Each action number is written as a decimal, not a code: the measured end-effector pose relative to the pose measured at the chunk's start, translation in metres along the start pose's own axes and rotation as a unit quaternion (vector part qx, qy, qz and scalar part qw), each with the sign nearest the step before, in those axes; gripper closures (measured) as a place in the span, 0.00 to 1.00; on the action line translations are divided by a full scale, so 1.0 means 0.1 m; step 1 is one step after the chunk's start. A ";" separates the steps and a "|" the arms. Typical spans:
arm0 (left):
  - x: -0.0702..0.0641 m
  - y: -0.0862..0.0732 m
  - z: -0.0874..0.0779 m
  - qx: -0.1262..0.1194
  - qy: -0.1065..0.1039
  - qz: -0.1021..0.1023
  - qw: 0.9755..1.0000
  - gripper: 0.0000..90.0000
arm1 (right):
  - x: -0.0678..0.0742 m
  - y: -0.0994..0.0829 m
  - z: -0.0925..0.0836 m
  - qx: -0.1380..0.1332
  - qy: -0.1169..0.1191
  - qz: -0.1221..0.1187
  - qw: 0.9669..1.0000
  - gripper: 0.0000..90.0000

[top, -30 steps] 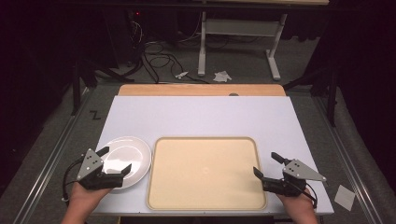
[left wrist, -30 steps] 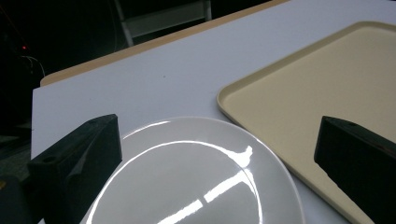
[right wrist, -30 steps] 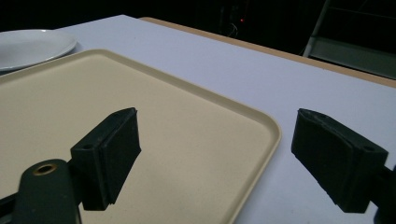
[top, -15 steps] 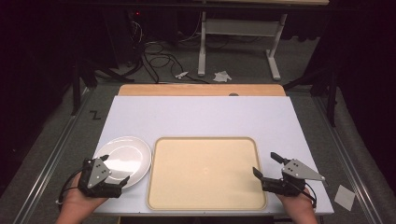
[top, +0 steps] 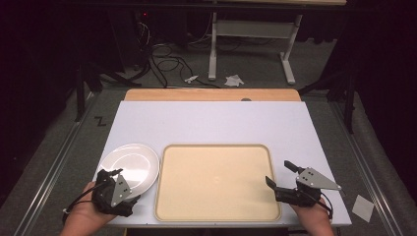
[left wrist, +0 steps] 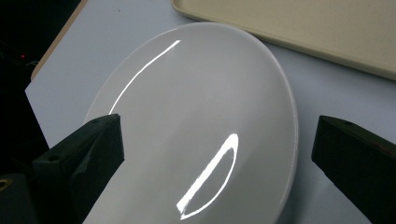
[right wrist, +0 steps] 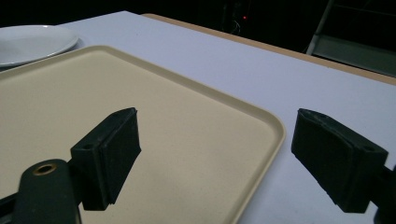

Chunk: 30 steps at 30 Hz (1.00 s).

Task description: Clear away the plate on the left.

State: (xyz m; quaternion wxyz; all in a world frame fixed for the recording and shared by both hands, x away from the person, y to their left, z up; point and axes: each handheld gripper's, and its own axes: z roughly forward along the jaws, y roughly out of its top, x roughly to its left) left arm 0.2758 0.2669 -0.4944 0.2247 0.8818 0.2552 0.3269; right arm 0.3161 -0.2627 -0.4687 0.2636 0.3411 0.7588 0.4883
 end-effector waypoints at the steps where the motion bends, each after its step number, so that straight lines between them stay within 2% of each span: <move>1: -0.04 0.02 0.02 0.012 0.005 0.023 1.000 0.03 | 0.00 0.00 0.00 -0.001 0.001 -0.001 1.000 0.18; 3: -0.08 0.03 0.03 0.023 0.009 0.043 0.999 0.04 | 0.00 0.00 0.00 0.000 0.001 0.000 1.000 0.18; 4: -0.08 0.03 0.03 0.023 0.009 0.043 0.999 0.04 | 0.00 0.00 0.00 0.000 0.001 0.000 1.000 0.18; 5: -0.10 0.04 0.04 0.033 0.013 0.059 0.998 0.05 | 0.00 0.00 0.00 0.000 0.000 -0.001 1.000 0.18; 9: -0.14 0.04 0.06 0.040 0.019 0.074 0.996 0.08 | 0.00 0.00 0.00 0.000 0.000 -0.001 1.000 0.18; 10: -0.16 0.04 0.06 0.053 0.023 0.091 0.994 0.09 | 0.00 0.00 0.00 -0.001 0.001 0.000 1.000 0.18; 13: -0.19 0.05 0.07 0.064 0.030 0.111 0.991 0.12 | 0.00 0.00 0.00 -0.001 0.001 0.000 1.000 0.18; 14: -0.19 0.05 0.07 0.064 0.030 0.111 0.991 0.13 | 0.00 0.00 0.00 -0.001 0.001 0.000 1.000 0.18; 15: -0.19 0.06 0.07 0.074 0.034 0.125 0.989 0.14 | 0.00 0.00 0.00 -0.001 0.000 0.000 1.000 0.18; 16: -0.19 0.06 0.07 0.074 0.034 0.125 0.989 0.15 | 0.00 0.00 0.00 -0.002 0.001 0.000 1.000 0.18; 19: -0.22 0.06 0.11 0.082 0.046 0.138 0.986 0.18 | 0.00 0.00 0.00 0.000 0.000 0.001 1.000 0.18; 20: -0.22 0.06 0.11 0.082 0.046 0.138 0.986 0.19 | 0.00 0.00 -0.01 -0.001 0.000 0.001 1.000 0.18; 21: -0.23 0.07 0.11 0.092 0.056 0.153 0.982 0.19 | 0.00 0.00 -0.01 -0.001 0.000 0.002 1.000 0.18; 23: -0.26 0.08 0.12 0.098 0.065 0.167 0.979 0.21 | 0.00 0.00 0.00 0.000 0.001 0.002 1.000 0.18; 24: -0.27 0.09 0.12 0.101 0.067 0.169 0.978 0.22 | 0.00 0.00 0.00 -0.001 0.001 0.002 1.000 0.18; 27: -0.29 0.09 0.13 0.105 0.069 0.167 0.978 0.31 | 0.00 0.00 0.00 -0.001 0.001 0.000 1.000 0.18; 30: -0.30 0.08 0.13 0.101 0.068 0.168 0.978 0.36 | 0.00 0.00 0.00 -0.001 0.000 0.003 1.000 0.18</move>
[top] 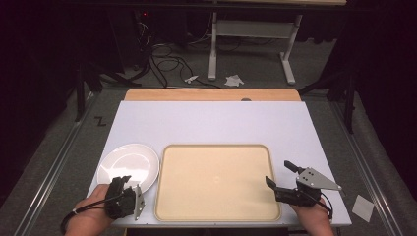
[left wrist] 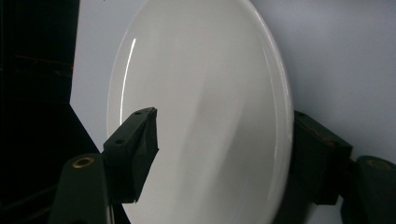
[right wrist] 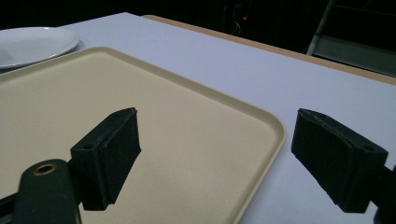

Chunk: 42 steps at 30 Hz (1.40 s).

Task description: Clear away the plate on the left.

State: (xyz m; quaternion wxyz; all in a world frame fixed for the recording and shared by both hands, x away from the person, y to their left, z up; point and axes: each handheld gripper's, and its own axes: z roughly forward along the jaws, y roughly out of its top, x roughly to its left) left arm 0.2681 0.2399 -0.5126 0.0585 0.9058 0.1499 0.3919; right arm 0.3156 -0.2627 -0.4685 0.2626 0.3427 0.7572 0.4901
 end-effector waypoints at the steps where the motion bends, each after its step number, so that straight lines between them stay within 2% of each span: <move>1: -0.01 0.00 0.00 -0.002 0.001 0.003 1.000 0.38 | 0.00 0.00 -0.01 0.000 -0.001 0.000 1.000 0.18; 4: -0.03 0.01 0.00 -0.003 0.002 0.011 1.000 0.46 | 0.00 0.00 -0.01 -0.001 -0.002 0.004 1.000 0.18; 7: -0.01 0.01 0.01 -0.006 -0.028 -0.003 1.000 0.56 | 0.00 0.00 -0.01 -0.001 -0.002 0.005 1.000 0.18; 8: -0.01 0.01 0.01 -0.006 -0.028 -0.003 1.000 0.60 | -0.01 0.00 -0.01 -0.002 -0.002 0.002 1.000 0.18; 10: 0.01 -0.02 0.02 -0.013 -0.045 -0.013 0.999 0.65 | 0.00 0.00 -0.01 -0.004 -0.001 0.001 1.000 0.18; 11: 0.00 -0.02 0.02 -0.014 -0.046 -0.013 0.999 0.67 | 0.00 0.00 -0.01 -0.003 -0.001 0.002 1.000 0.18; 16: 0.00 -0.02 0.02 -0.013 -0.049 -0.013 0.999 0.69 | -0.01 0.00 0.00 0.000 -0.001 0.004 1.000 0.18; 20: 0.02 -0.04 0.02 -0.018 -0.048 -0.024 0.998 0.67 | -0.01 0.00 -0.01 -0.001 -0.001 0.001 1.000 0.18; 23: 0.05 -0.05 0.03 -0.019 -0.068 -0.046 0.996 0.71 | 0.00 0.00 -0.01 -0.001 -0.004 0.002 1.000 0.18; 26: 0.04 -0.06 0.03 -0.023 -0.080 -0.048 0.995 0.79 | 0.00 0.00 -0.01 0.000 -0.003 0.002 1.000 0.18; 32: 0.02 -0.05 0.03 -0.024 -0.075 -0.037 0.996 0.82 | -0.01 0.00 -0.02 -0.001 -0.004 0.005 1.000 0.18; 36: 0.00 -0.02 0.02 -0.017 -0.066 -0.025 0.997 0.85 | -0.01 0.00 -0.01 -0.002 -0.003 0.003 1.000 0.18; 39: 0.01 -0.02 0.00 -0.028 -0.056 -0.040 0.997 0.86 | -0.01 0.01 -0.01 -0.003 -0.001 0.001 1.000 0.18; 42: 0.03 -0.01 -0.02 -0.030 -0.046 -0.039 0.998 0.88 | -0.01 0.01 -0.02 -0.004 -0.001 0.001 1.000 0.18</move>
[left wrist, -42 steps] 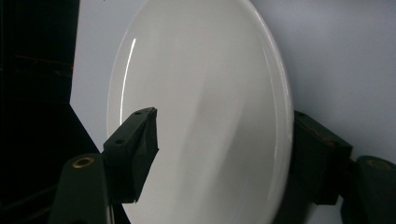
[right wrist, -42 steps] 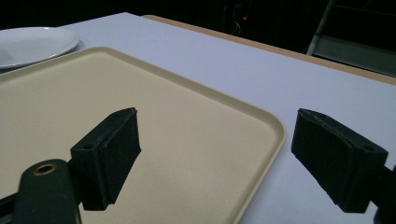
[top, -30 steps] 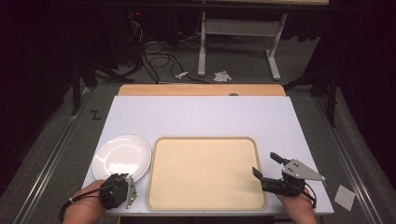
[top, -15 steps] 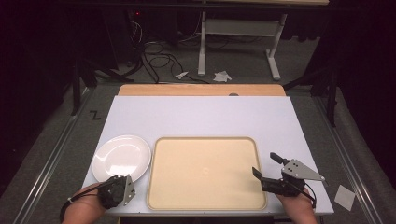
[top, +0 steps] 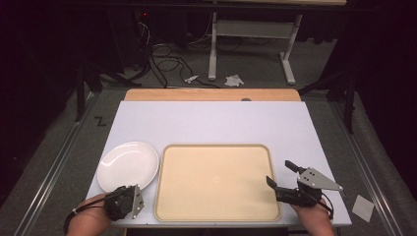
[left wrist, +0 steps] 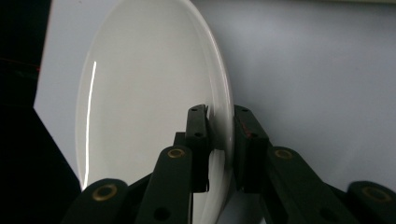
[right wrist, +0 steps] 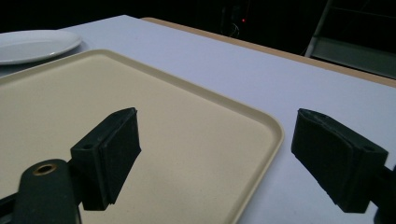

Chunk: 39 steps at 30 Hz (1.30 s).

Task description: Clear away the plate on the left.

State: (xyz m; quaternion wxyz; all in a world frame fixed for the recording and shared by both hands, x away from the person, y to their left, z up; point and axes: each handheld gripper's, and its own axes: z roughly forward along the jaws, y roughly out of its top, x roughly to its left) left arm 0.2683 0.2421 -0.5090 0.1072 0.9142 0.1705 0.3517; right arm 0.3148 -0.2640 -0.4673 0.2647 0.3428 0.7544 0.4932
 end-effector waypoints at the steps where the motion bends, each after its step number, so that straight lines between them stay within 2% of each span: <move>1: 0.00 0.01 -0.02 -0.003 0.009 0.002 1.000 0.89 | 0.00 0.00 0.00 0.001 -0.001 0.001 1.000 0.18; 3: 0.01 0.01 -0.03 0.001 0.014 0.009 1.000 0.90 | 0.00 0.00 0.00 0.001 0.000 0.003 1.000 0.18; 6: 0.00 0.01 -0.02 0.000 0.015 0.008 1.000 0.90 | 0.00 -0.01 0.00 0.002 -0.002 0.002 1.000 0.18; 10: 0.00 0.04 -0.04 0.007 0.024 0.021 0.999 0.92 | -0.01 -0.01 -0.01 0.002 -0.005 0.003 1.000 0.18; 11: 0.01 0.04 -0.06 0.005 0.034 0.020 0.999 0.92 | -0.01 -0.01 -0.01 -0.001 -0.004 0.003 1.000 0.18; 13: 0.02 0.05 -0.07 0.002 0.039 0.017 0.999 0.93 | -0.01 -0.01 -0.02 -0.001 -0.006 0.002 1.000 0.18; 20: 0.02 0.09 -0.09 0.001 0.056 0.024 0.998 0.96 | 0.00 0.00 -0.01 0.002 -0.004 0.003 1.000 0.18; 21: 0.02 0.09 -0.10 -0.004 0.066 0.030 0.997 0.96 | 0.00 0.00 0.00 0.002 -0.003 0.003 1.000 0.18; 25: 0.02 0.09 -0.11 -0.003 0.067 0.030 0.997 0.97 | 0.00 0.00 -0.01 0.001 -0.005 0.001 1.000 0.18; 31: -0.01 0.10 -0.10 0.007 0.072 0.051 0.996 0.97 | 0.00 0.00 -0.01 0.002 -0.002 0.000 1.000 0.18; 35: 0.02 0.11 -0.11 0.001 0.074 0.038 0.997 0.97 | 0.00 0.00 -0.01 0.001 -0.003 0.002 1.000 0.18; 39: 0.03 0.10 -0.13 -0.003 0.077 0.037 0.996 0.97 | -0.01 0.00 0.00 0.002 -0.003 0.000 1.000 0.18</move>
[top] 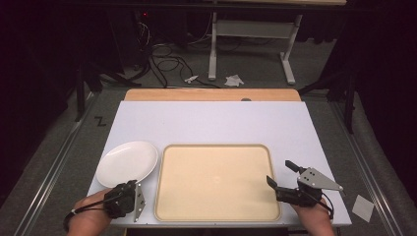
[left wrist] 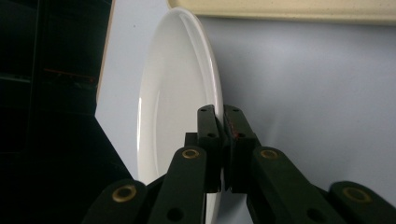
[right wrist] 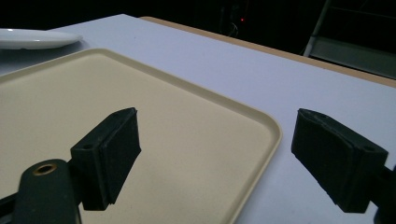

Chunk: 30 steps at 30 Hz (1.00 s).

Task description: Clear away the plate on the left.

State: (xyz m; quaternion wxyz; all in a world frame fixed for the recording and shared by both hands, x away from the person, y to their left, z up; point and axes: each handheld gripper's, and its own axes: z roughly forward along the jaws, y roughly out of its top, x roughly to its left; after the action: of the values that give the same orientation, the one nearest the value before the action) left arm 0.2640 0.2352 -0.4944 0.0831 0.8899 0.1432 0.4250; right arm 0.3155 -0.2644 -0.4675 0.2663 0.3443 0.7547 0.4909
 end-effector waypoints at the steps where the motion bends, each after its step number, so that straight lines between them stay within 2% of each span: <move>1: 0.00 0.00 0.00 -0.002 0.001 -0.001 1.000 0.97 | 0.00 0.00 0.00 0.001 -0.001 -0.002 1.000 0.18; 5: 0.00 0.01 -0.02 -0.010 0.007 0.003 1.000 0.97 | 0.00 0.00 0.01 0.003 -0.001 -0.001 1.000 0.18; 9: 0.00 0.04 -0.06 -0.018 0.023 0.008 1.000 0.97 | 0.00 0.00 0.01 0.001 0.000 -0.003 1.000 0.18; 16: -0.02 0.08 -0.10 -0.026 0.024 0.012 0.999 0.96 | 0.00 0.01 0.00 -0.002 0.001 -0.004 1.000 0.18; 22: -0.01 0.11 -0.12 -0.042 0.024 0.001 0.999 0.97 | 0.00 0.01 0.00 0.001 0.001 -0.004 1.000 0.18; 30: -0.03 0.17 -0.15 -0.051 0.020 0.009 0.998 0.96 | 0.00 0.01 0.00 0.001 0.001 -0.004 1.000 0.18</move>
State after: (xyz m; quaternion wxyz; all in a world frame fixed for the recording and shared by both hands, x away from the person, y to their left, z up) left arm 0.2540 0.2183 -0.4825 0.1217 0.8772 0.1144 0.4502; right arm 0.3157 -0.2640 -0.4669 0.2671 0.3406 0.7568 0.4899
